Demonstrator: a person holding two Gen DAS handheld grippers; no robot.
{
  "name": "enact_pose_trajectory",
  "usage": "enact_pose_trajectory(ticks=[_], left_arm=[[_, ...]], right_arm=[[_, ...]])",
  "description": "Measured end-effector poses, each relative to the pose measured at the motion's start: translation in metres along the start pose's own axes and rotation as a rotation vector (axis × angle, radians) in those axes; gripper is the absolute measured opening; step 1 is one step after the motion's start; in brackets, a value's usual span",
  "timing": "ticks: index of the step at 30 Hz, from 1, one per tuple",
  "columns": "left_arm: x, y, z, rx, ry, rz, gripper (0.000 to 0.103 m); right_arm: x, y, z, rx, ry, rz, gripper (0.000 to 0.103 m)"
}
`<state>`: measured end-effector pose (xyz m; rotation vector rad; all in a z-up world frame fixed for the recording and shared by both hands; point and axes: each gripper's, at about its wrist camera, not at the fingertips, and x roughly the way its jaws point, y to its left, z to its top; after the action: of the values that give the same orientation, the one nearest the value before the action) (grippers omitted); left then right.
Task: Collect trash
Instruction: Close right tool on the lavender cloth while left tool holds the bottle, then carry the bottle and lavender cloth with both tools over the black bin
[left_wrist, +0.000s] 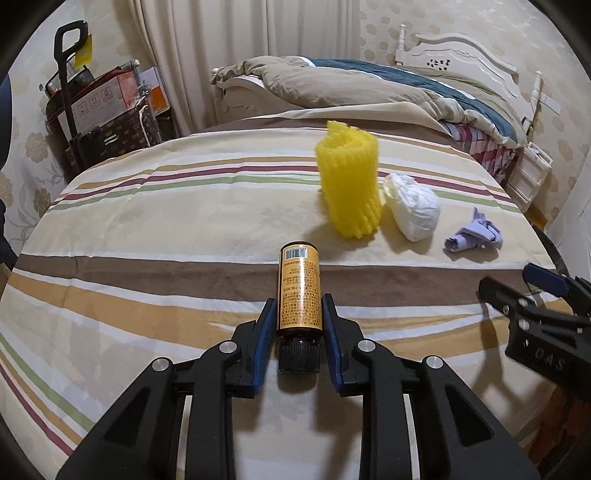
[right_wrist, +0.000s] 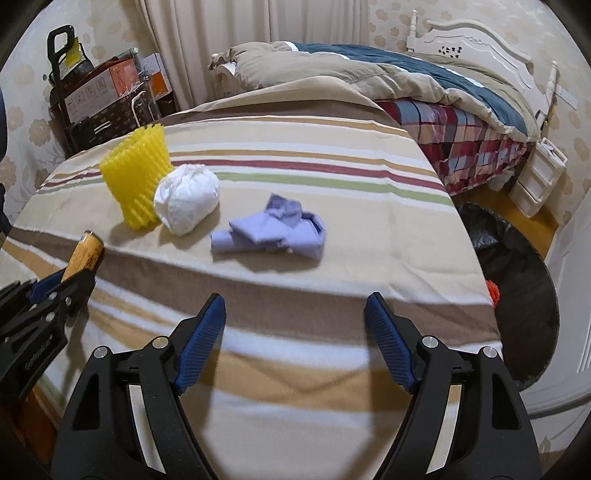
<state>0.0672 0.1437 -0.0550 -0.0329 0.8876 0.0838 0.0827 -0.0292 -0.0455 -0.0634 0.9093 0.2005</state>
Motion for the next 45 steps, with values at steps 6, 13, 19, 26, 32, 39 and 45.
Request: enact_pose_trajectory(ticks=[6, 13, 19, 26, 32, 39, 45], left_arm=[[0.004, 0.011, 0.004, -0.011, 0.001, 0.005, 0.027], [0.005, 0.013, 0.005, -0.012, 0.001, 0.001, 0.027], [0.007, 0.016, 0.008, -0.023, 0.000, -0.009, 0.027], [0.008, 0.019, 0.009, -0.035, -0.002, -0.012, 0.027], [0.007, 0.020, 0.009, -0.037, -0.003, -0.020, 0.027], [0.003, 0.021, 0.007, -0.040, -0.011, -0.032, 0.027], [-0.006, 0.012, 0.003, -0.033, -0.021, -0.052, 0.027]], right_arm=[[0.015, 0.006, 0.019, 0.013, 0.004, -0.009, 0.078], [0.025, 0.016, 0.029, -0.003, 0.012, -0.022, 0.079], [0.026, 0.020, 0.030, -0.013, 0.015, -0.020, 0.079], [0.029, 0.024, 0.032, -0.013, 0.014, -0.027, 0.074], [0.027, 0.023, 0.031, -0.011, 0.010, -0.023, 0.074], [0.013, 0.013, 0.019, 0.015, -0.009, -0.020, 0.074], [-0.003, -0.002, 0.004, 0.041, -0.024, -0.028, 0.074]])
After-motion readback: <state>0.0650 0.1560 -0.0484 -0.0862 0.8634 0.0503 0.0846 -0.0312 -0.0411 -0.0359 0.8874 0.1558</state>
